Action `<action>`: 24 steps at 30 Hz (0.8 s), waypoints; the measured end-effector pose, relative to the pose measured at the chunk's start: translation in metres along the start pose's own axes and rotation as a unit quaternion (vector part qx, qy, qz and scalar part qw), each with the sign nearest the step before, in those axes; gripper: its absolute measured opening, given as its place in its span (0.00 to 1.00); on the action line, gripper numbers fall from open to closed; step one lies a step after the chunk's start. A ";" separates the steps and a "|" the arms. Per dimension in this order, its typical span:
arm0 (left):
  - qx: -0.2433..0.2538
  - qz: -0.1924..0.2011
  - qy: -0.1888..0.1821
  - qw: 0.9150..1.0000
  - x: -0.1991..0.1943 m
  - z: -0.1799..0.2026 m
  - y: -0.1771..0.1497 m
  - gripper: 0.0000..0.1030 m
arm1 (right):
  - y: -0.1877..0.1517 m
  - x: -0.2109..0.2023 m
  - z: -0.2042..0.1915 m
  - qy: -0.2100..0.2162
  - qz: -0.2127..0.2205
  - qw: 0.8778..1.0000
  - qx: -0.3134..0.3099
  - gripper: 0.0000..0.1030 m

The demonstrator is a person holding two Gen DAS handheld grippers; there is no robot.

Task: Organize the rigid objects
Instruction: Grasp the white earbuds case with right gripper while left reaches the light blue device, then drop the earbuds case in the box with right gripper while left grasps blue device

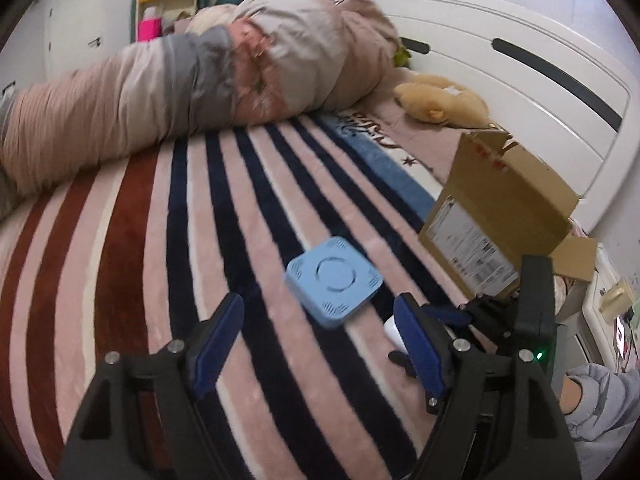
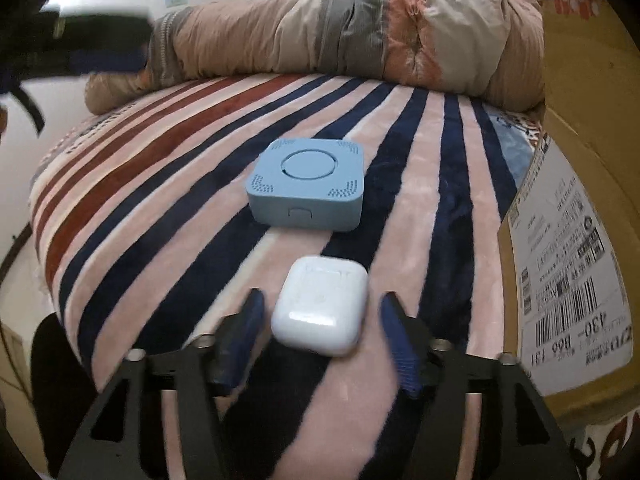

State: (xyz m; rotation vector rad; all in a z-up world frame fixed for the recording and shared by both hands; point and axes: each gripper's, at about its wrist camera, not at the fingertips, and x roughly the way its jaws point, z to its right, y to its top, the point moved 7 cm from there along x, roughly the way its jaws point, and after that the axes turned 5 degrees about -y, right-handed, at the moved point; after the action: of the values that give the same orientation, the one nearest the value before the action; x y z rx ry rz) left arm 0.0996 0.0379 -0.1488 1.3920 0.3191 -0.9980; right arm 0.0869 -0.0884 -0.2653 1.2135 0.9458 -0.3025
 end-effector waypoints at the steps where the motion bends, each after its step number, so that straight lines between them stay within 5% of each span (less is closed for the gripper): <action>1: -0.004 -0.001 0.000 1.000 0.002 -0.002 -0.003 0.73 | 0.001 0.003 -0.001 -0.002 -0.002 1.000 0.002 0.58; 2: -0.007 -0.001 0.000 1.000 0.003 -0.003 -0.005 0.73 | 0.001 0.005 -0.002 -0.005 -0.005 1.000 0.003 0.54; 3: -0.009 -0.001 0.000 1.000 0.004 -0.003 -0.007 0.73 | 0.001 0.006 -0.002 -0.014 -0.005 1.000 0.003 0.41; 8: -0.010 0.001 -0.003 1.000 0.007 -0.001 -0.008 0.73 | 0.011 -0.010 0.001 -0.018 0.018 1.000 -0.003 0.40; 15: -0.012 -0.005 -0.013 1.000 0.020 0.005 -0.002 0.73 | 0.076 -0.144 0.013 0.031 0.144 0.989 -0.006 0.40; 17: -0.015 -0.009 -0.018 1.000 0.027 0.008 -0.002 0.73 | 0.091 -0.181 0.035 0.016 0.177 0.984 0.006 0.40; 19: -0.017 -0.013 -0.020 1.000 0.035 0.010 -0.002 0.73 | 0.101 -0.205 0.072 -0.046 0.192 0.980 0.012 0.41; 21: -0.019 -0.018 -0.022 0.999 0.043 0.013 -0.002 0.73 | 0.103 -0.208 0.106 -0.094 0.178 0.979 0.026 0.41; 24: -0.020 -0.024 -0.020 0.999 0.056 0.016 -0.001 0.73 | 0.093 -0.187 0.158 -0.105 0.101 0.986 0.075 0.41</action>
State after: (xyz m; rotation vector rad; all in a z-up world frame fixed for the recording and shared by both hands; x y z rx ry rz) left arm 0.1258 0.0018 -0.1864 1.3324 0.3422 -1.0527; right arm 0.1074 -0.2460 -0.0574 1.3753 0.6199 -0.3376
